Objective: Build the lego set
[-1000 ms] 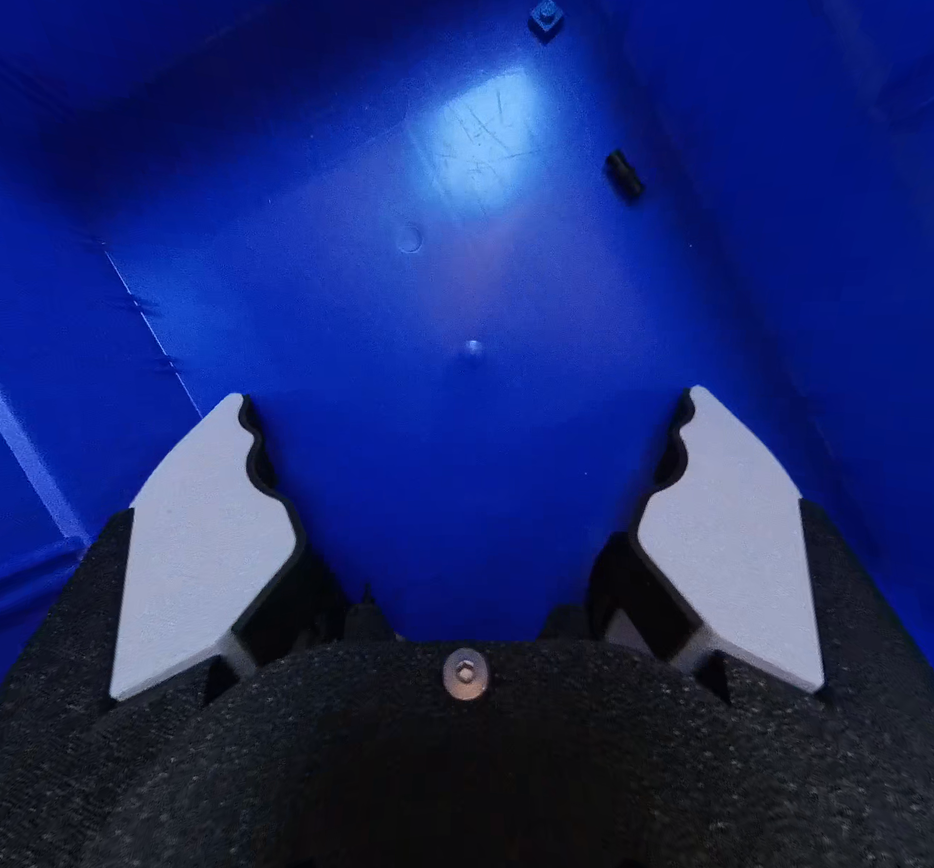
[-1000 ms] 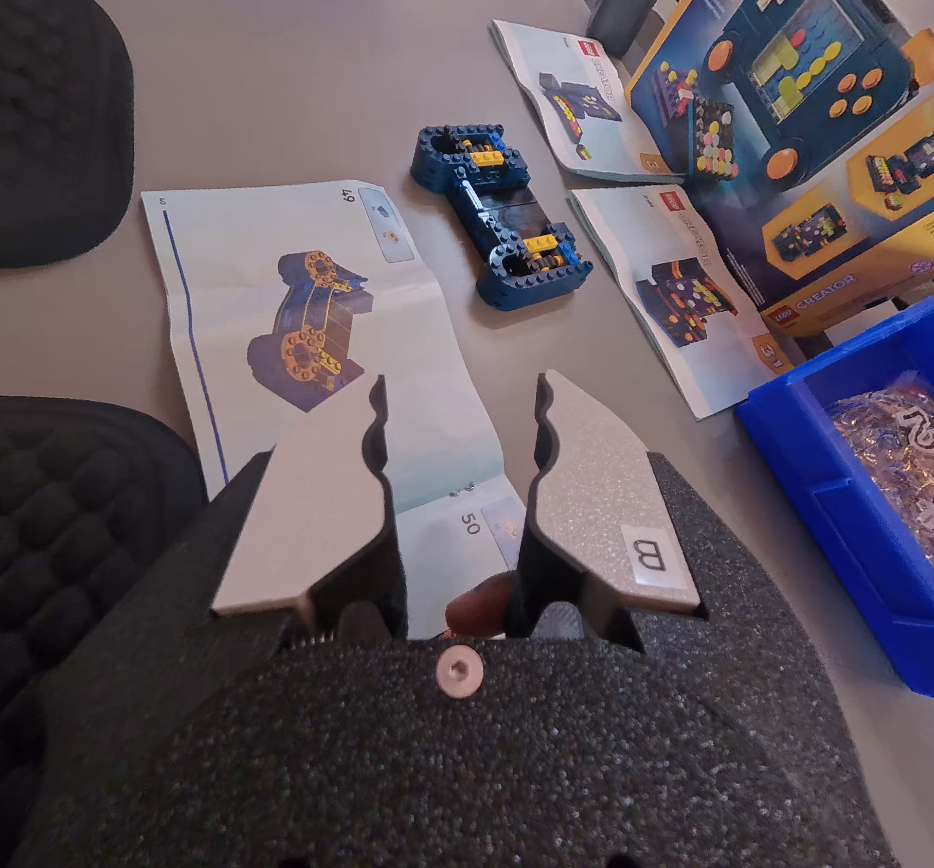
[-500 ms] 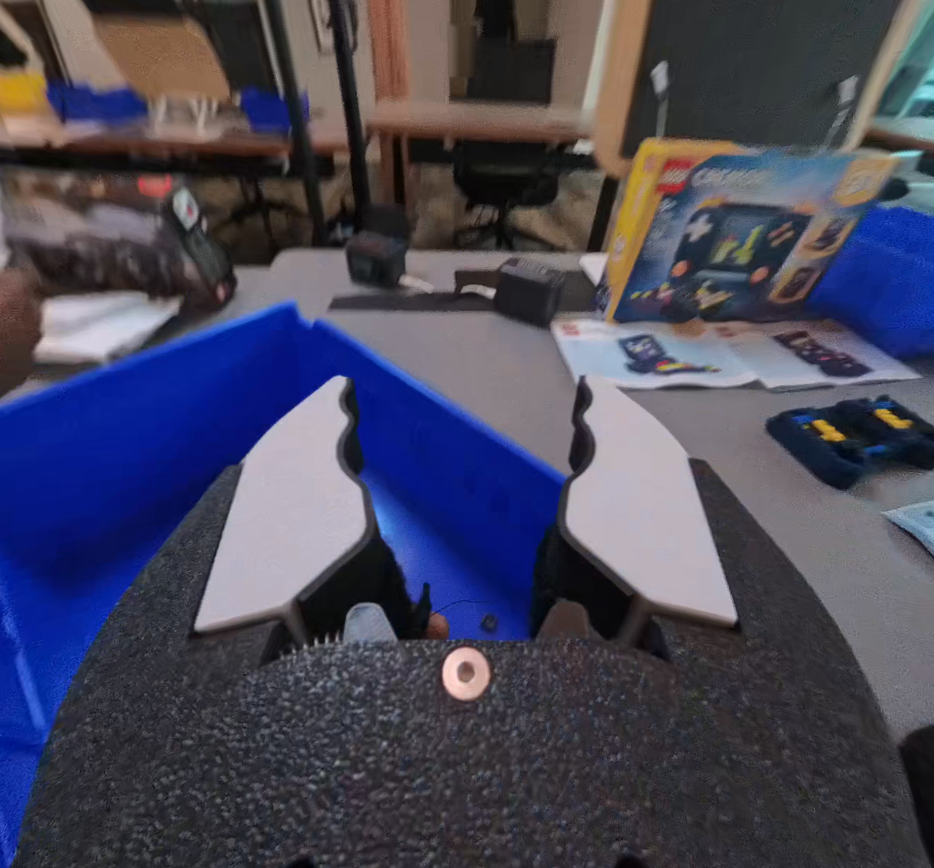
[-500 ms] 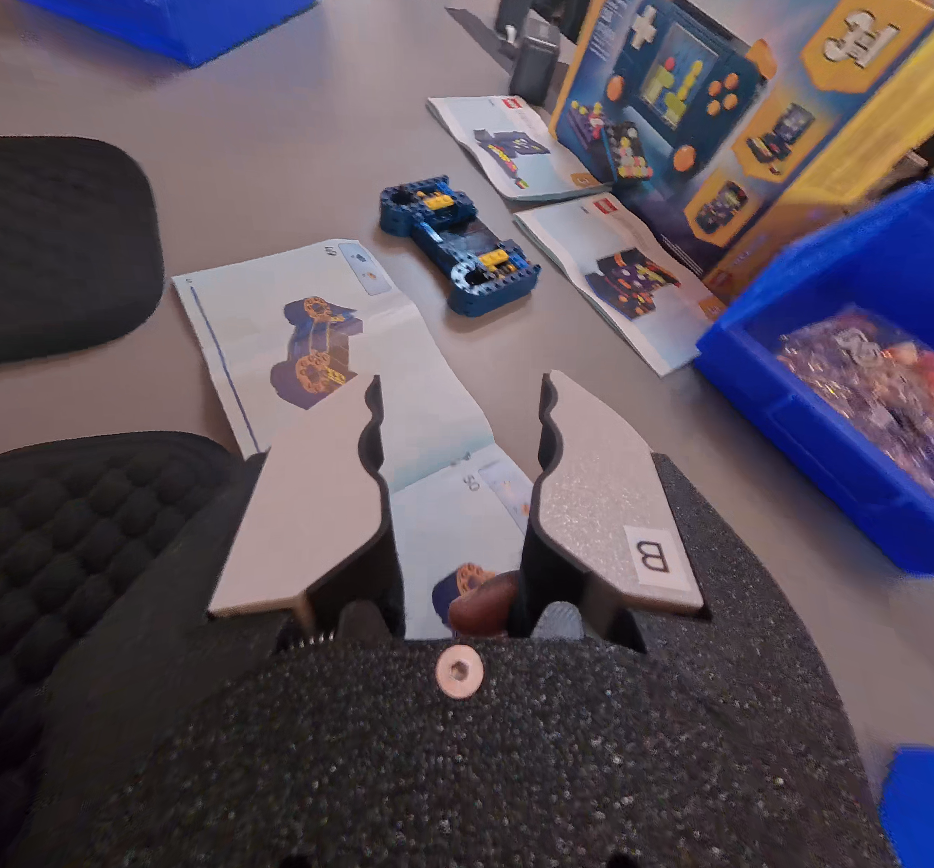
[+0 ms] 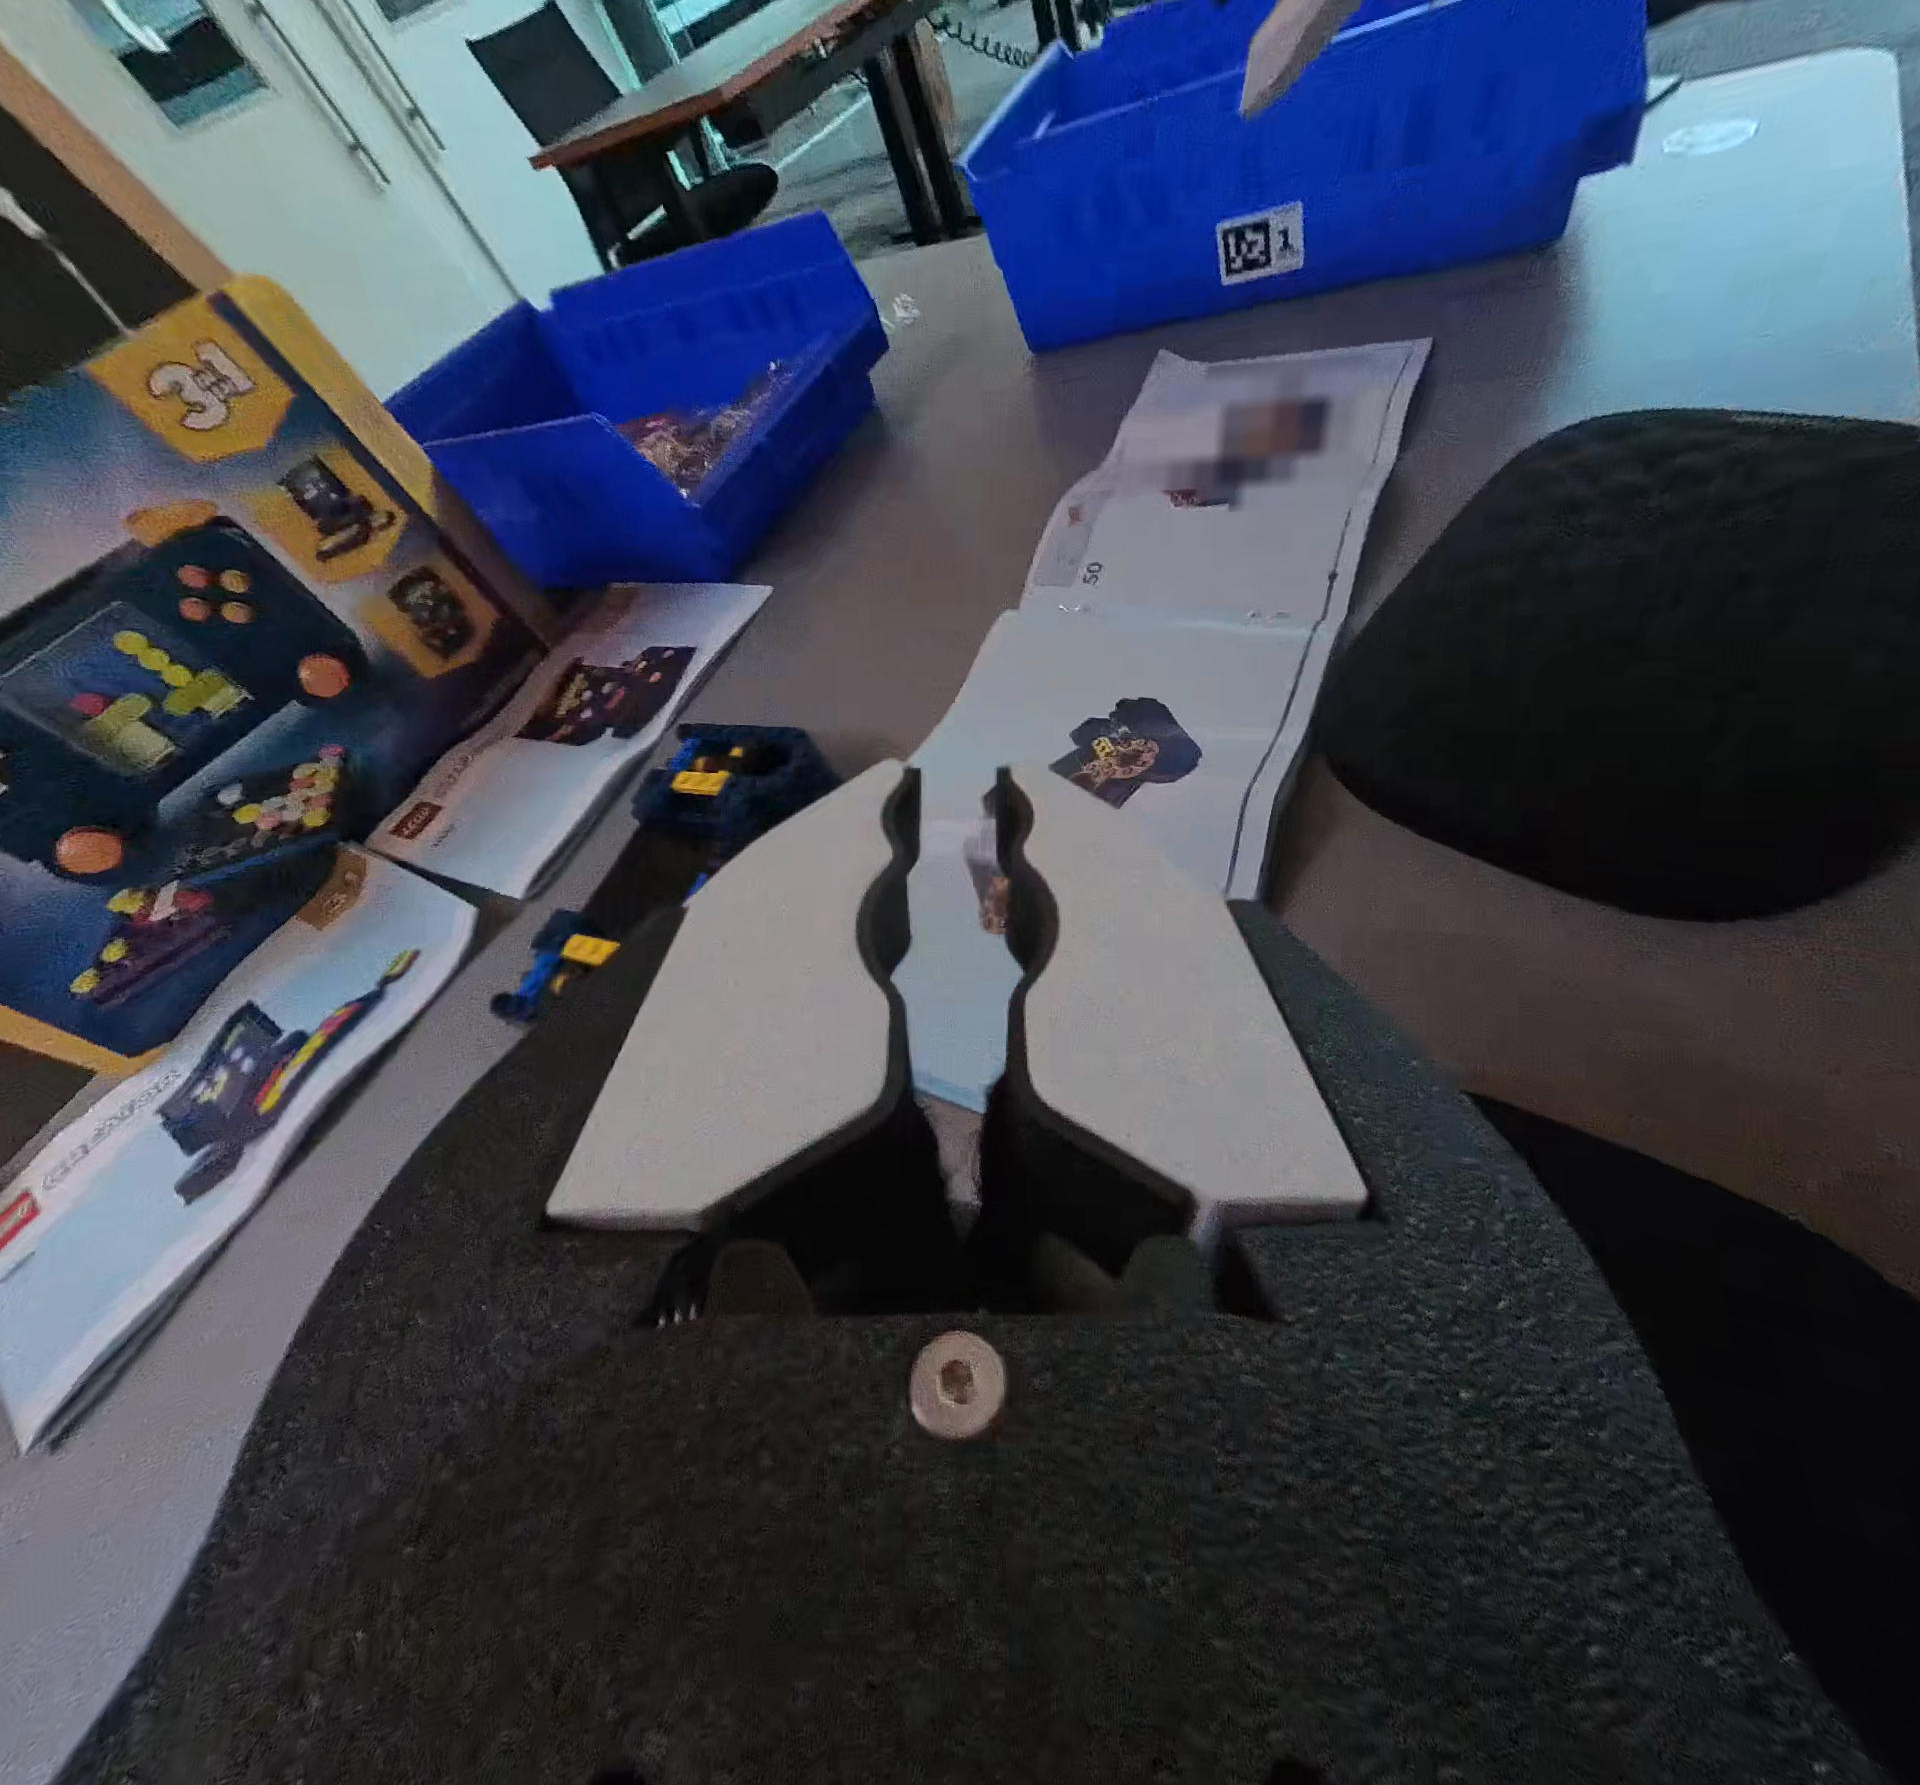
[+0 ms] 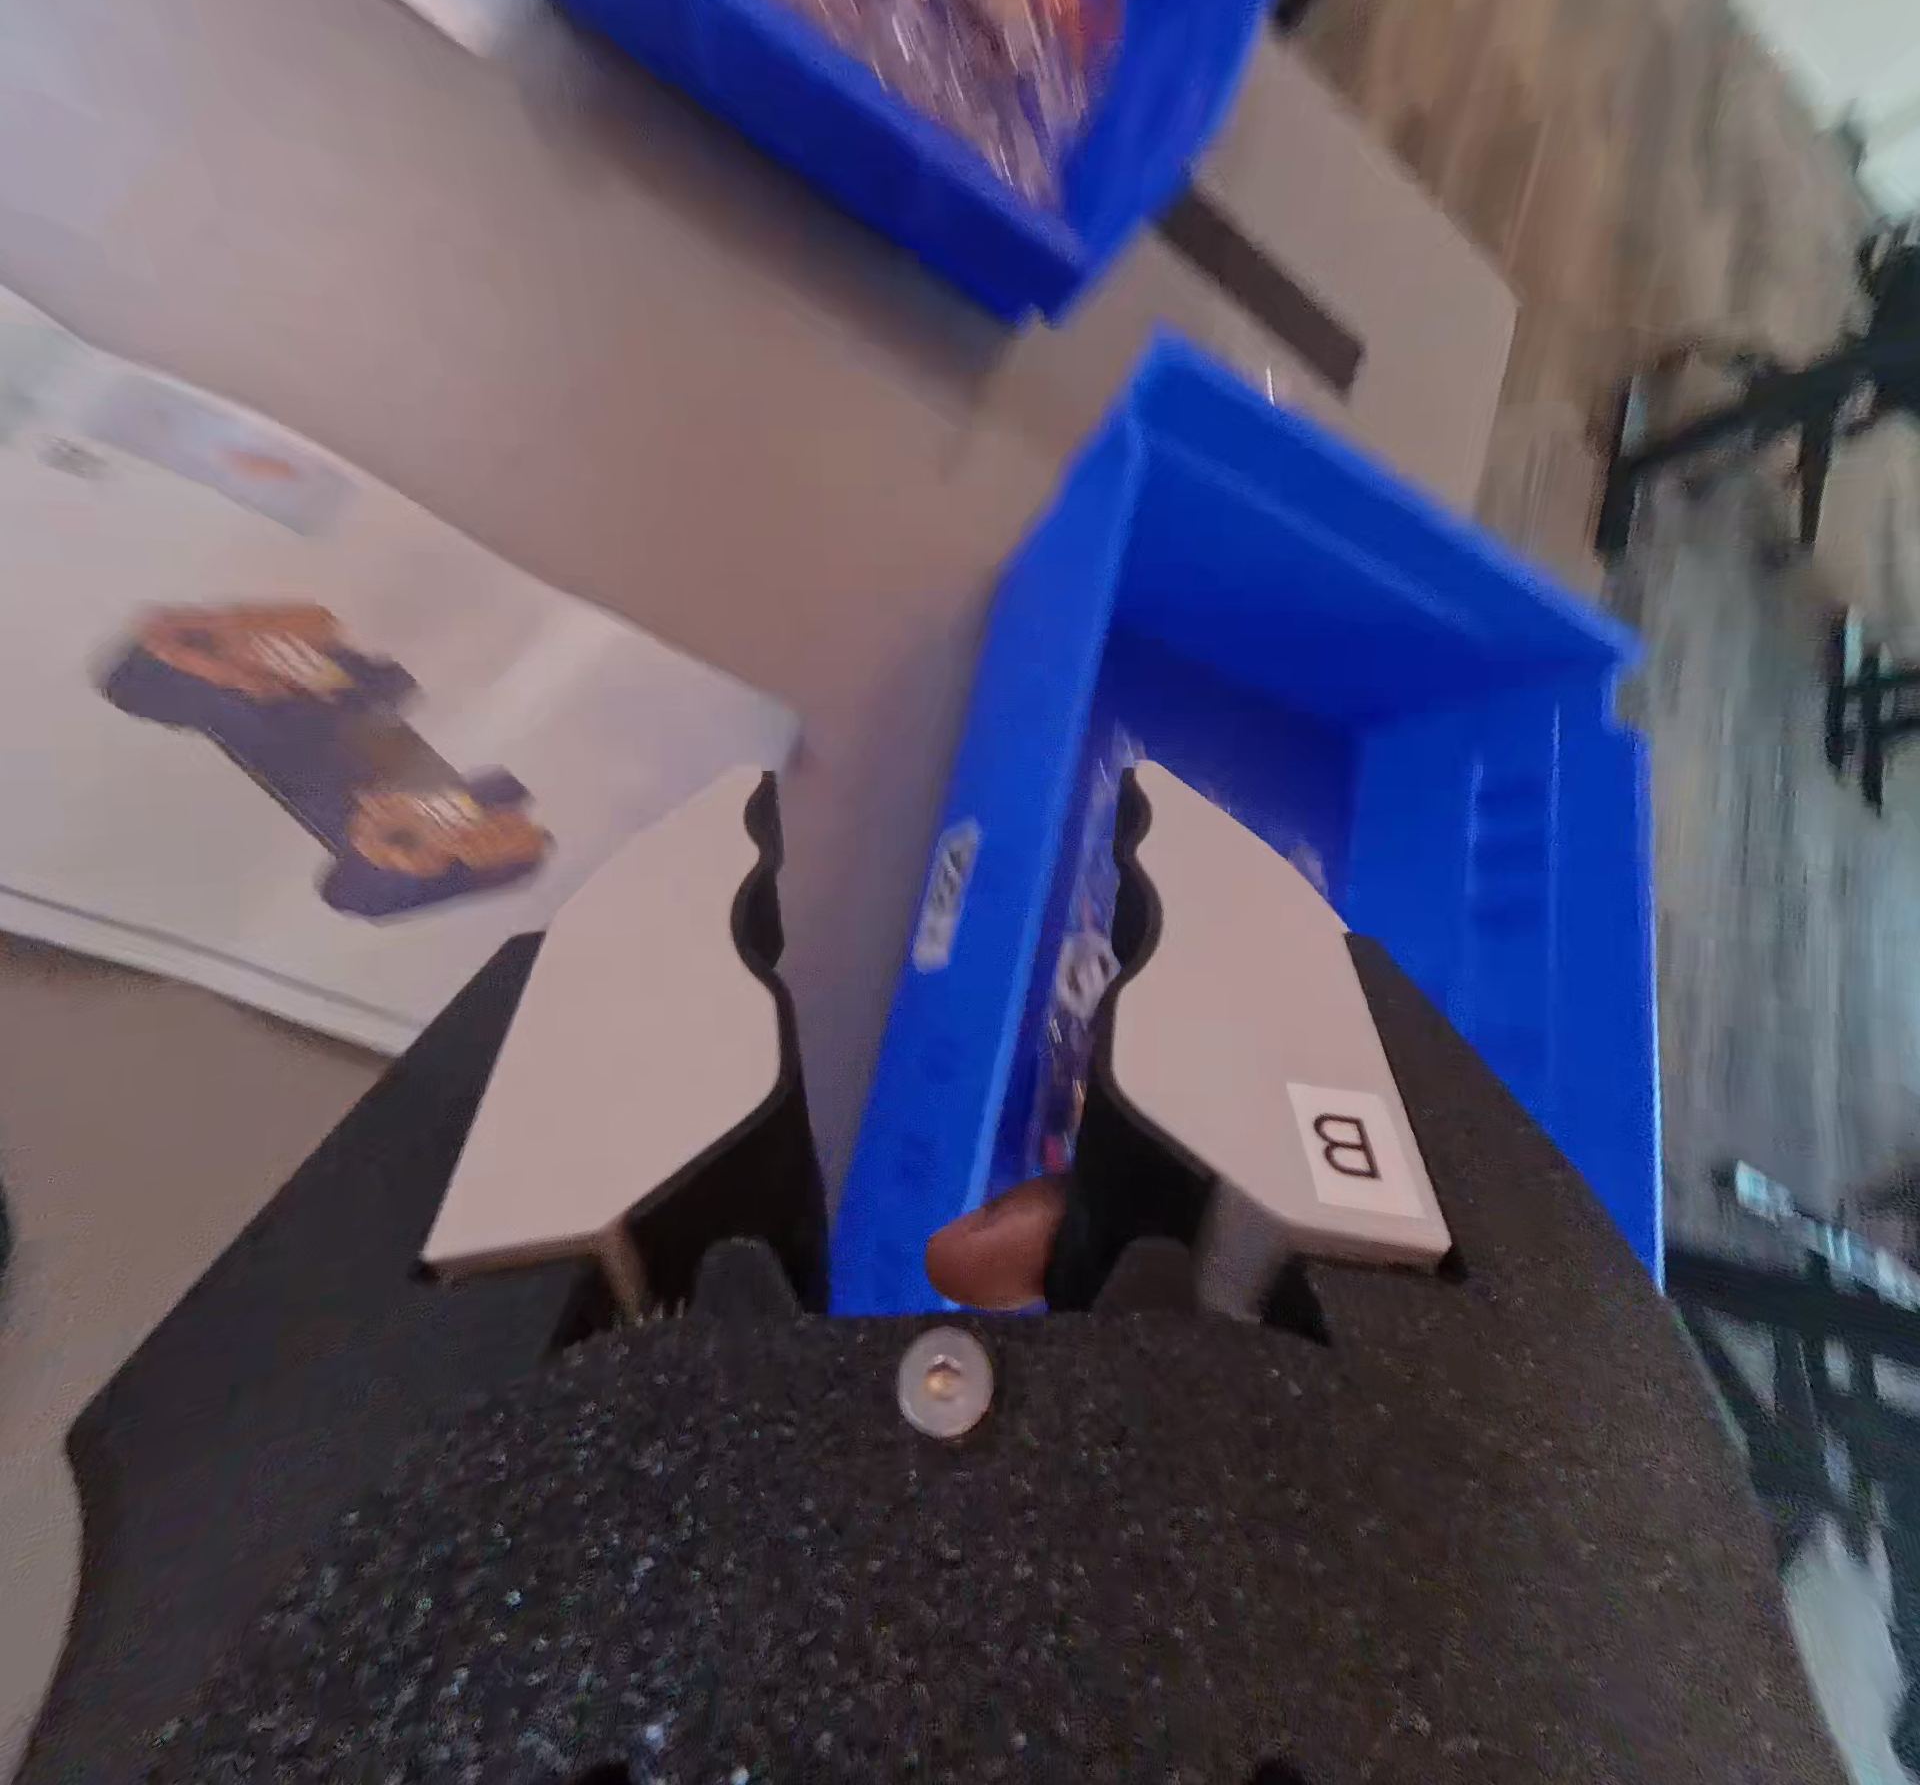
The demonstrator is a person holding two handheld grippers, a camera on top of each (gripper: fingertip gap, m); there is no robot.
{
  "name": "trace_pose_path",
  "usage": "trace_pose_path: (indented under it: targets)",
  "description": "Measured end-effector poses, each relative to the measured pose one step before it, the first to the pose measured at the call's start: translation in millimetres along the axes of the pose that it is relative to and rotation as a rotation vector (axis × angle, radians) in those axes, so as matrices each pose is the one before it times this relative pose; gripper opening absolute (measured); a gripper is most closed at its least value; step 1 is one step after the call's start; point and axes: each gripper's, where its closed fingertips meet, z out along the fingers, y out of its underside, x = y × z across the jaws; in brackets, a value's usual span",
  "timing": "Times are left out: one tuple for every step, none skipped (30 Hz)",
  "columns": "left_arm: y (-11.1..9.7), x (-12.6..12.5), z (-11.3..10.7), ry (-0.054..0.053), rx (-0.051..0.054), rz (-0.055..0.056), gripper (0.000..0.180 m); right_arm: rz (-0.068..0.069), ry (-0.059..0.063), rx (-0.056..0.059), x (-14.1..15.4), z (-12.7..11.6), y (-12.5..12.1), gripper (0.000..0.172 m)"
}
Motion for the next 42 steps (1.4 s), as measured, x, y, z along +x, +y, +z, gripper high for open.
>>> trace_pose_path:
  targets:
    - [3.64, 1.17, 6.16, 0.0014, -0.022, 0.0186, 0.014, 0.0251, -0.0064, -0.0783, 5.47, 0.53, 16.26, 0.065]
    - [1.77, 0.41, 4.33, 0.0005, -0.0094, 0.0081, 0.014, 0.0172, -0.0221, -0.0644, 0.39, 2.74, 13.95, 0.066]
    - [1.23, 0.89, 3.24, 0.0133, 0.0009, -0.0014, 0.014, 0.0001, -0.0181, -0.0615, -1.45, 4.24, 12.59, 0.064]
    - [0.95, 0.41, 1.92, 0.0138, 0.0053, -0.012, 0.014, -0.0193, 0.014, -0.0722, 1.28, 5.29, 13.06, 0.056]
    - [1.68, -1.25, 1.42, 0.0079, 0.0085, -0.0181, 0.015, -0.0333, 0.0456, -0.0845, 4.63, 5.67, 13.56, 0.044]
    - [2.22, -1.72, 1.12, 0.0032, 0.0115, -0.0225, 0.015, -0.0306, 0.0337, -0.0755, 2.15, 5.96, 11.02, 0.035]
    - [1.47, -1.93, 0.21, -0.0001, 0.0139, -0.0195, 0.015, -0.0141, -0.025, -0.0394, -5.44, 4.13, 4.12, 0.026]
    - [1.48, -1.68, -0.7, -0.003, 0.0141, -0.0196, 0.015, 0.0126, -0.0058, -0.0145, -0.85, 0.24, -0.1, 0.022]
    - [0.56, -2.83, -0.46, -0.0085, 0.0143, -0.016, 0.015, 0.0245, -0.0185, -0.0093, -1.5, 0.77, -0.84, 0.017]
    - [-0.07, -2.29, -2.63, -0.0131, 0.0135, -0.0143, 0.015, 0.0309, -0.0047, -0.0156, 1.33, 1.34, -0.12, 0.015]
    - [-0.61, -2.5, -1.29, -0.0098, 0.014, -0.0106, 0.015, 0.0241, 0.0079, -0.0123, 3.04, 1.47, -0.61, 0.015]
    - [-0.06, -1.7, -1.18, -0.0061, 0.0123, -0.0099, 0.015, 0.012, 0.0167, -0.013, 3.86, 1.51, -0.38, 0.016]
    - [-0.21, -2.28, -0.15, -0.0025, 0.0092, -0.0091, 0.015, 0.0029, 0.0349, -0.0091, 5.56, 0.42, -1.57, 0.019]
    - [-0.38, -1.37, -0.58, -0.0015, 0.006, -0.0077, 0.015, -0.0078, 0.0748, 0.0069, 9.57, -2.46, -5.46, 0.033]
    - [0.0, -0.99, -0.28, -0.0003, 0.0099, -0.0023, 0.015, -0.0191, 0.0818, 0.0303, 9.77, -6.05, -11.14, 0.055]
    - [-0.11, -0.64, -0.2, -0.0012, 0.0102, 0.0012, 0.015, -0.0288, 0.0498, 0.0604, 4.6, -7.89, -18.17, 0.073]
    - [0.63, -0.46, -0.18, -0.0005, 0.0045, 0.0007, 0.015, -0.0426, 0.0221, 0.0925, -0.32, -8.31, -25.76, 0.074]
    - [1.38, 0.42, 0.38, 0.0022, -0.0028, -0.0012, 0.016, -0.063, -0.0023, 0.1191, -5.49, -6.3, -32.22, 0.069]
    - [2.0, 1.29, 0.2, 0.0037, -0.009, -0.0017, 0.016, -0.0781, -0.0174, 0.1261, -8.41, -1.74, -35.24, 0.064]
    - [2.11, 1.21, 0.37, 0.0022, -0.011, 0.0019, 0.017, -0.0851, -0.0242, 0.1035, -8.15, 4.18, -33.21, 0.061]
    - [1.35, 1.5, 0.21, -0.0005, -0.0088, 0.0073, 0.017, -0.0837, -0.0235, 0.0681, -5.63, 10.08, -27.87, 0.056]
    - [0.88, 1.17, 0.31, -0.0005, -0.0045, 0.015, 0.017, -0.0797, -0.0343, 0.0388, -4.49, 15.18, -21.72, 0.052]
    - [0.61, 1.43, 0.27, 0.0005, -0.0041, 0.0187, 0.017, -0.0778, -0.0464, 0.0177, -3.9, 18.33, -15.77, 0.052]
    - [1.74, 1.89, 0.65, 0.0013, -0.008, 0.0199, 0.017, -0.0705, -0.0385, 0.0043, -0.26, 19.74, -11.06, 0.053]
    - [1.52, 1.92, -0.13, 0.0015, -0.0136, 0.0203, 0.018, -0.0684, -0.0263, -0.0017, 3.01, 19.6, -7.34, 0.054]
    - [2.97, 2.03, 1.3, 0.0001, -0.0177, 0.0229, 0.018, -0.0612, -0.0181, -0.0053, 4.72, 18.4, -4.1, 0.057]
    - [1.11, 1.89, -0.1, 0.0004, -0.0151, 0.0254, 0.019, -0.0462, -0.0181, -0.0195, 4.5, 17.1, 0.44, 0.06]
    - [1.01, 1.93, 0.53, 0.0035, -0.0096, 0.0254, 0.019, -0.0287, -0.0341, -0.0374, 1.09, 15.65, 4.6, 0.063]
    - [0.67, 1.85, 0.42, 0.0066, -0.0056, 0.0231, 0.019, -0.0139, -0.0643, -0.0556, -5.25, 13.96, 7.94, 0.063]
    - [0.3, 2.02, -0.02, 0.0105, -0.0047, 0.0173, 0.019, -0.0046, -0.0515, -0.0619, -5.94, 11.93, 8.85, 0.058]
    - [0.32, 2.02, 0.17, 0.0086, -0.0041, 0.0115, 0.02, -0.0008, 0.007, -0.0361, -1.12, 8.75, 5.55, 0.049]
    - [0.8, 1.42, 0.16, 0.0075, -0.0018, 0.0092, 0.02, -0.0094, 0.0883, 0.0002, 7.96, 1.35, 0.62, 0.033]
    - [0.37, 1.33, -0.08, -0.0007, -0.0011, 0.0093, 0.019, -0.0087, 0.0118, -0.0084, -2.72, -2.51, 1.89, 0.033]
    - [0.25, -0.15, -0.29, -0.0027, -0.0015, 0.0047, 0.02, 0.0194, -0.0183, -0.0248, -6.4, -5.2, 2.75, 0.033]
    - [-0.18, -0.52, -0.91, -0.003, -0.0002, 0.0002, 0.02, 0.0133, -0.0154, -0.0187, -8.0, -6.54, 1.74, 0.033]
    - [-0.33, 0.37, -0.46, -0.0024, 0.0021, -0.0044, 0.019, -0.0076, -0.0019, -0.0033, -8.78, -7.53, -0.28, 0.032]
    - [-1.14, 0.6, -0.37, -0.0024, 0.0028, -0.0075, 0.02, -0.0114, 0.0057, 0.0118, -9.02, -8.19, -2.12, 0.032]
    - [-1.25, 0.16, -0.58, -0.0014, 0.004, -0.0084, 0.02, -0.0073, 0.0074, 0.0248, -9.04, -8.58, -3.46, 0.031]
    - [0.06, -2.2, -0.39, -0.0015, 0.0019, -0.0053, 0.02, -0.0043, 0.0026, 0.0317, -9.54, -8.79, -4.06, 0.031]
    - [0.12, -0.72, -0.19, -0.0025, 0.0007, -0.0022, 0.02, 0.0045, -0.0068, 0.0318, -9.82, -8.57, -3.46, 0.031]
    - [-0.05, -0.35, -0.05, -0.0024, 0.0004, 0.0015, 0.02, 0.0144, -0.0165, 0.0258, -9.95, -8.45, -2.19, 0.031]
    - [-0.09, 0.04, 0.15, -0.0001, 0.0003, 0.0034, 0.02, 0.0122, -0.0252, 0.0207, -10.11, -8.18, -1.19, 0.031]
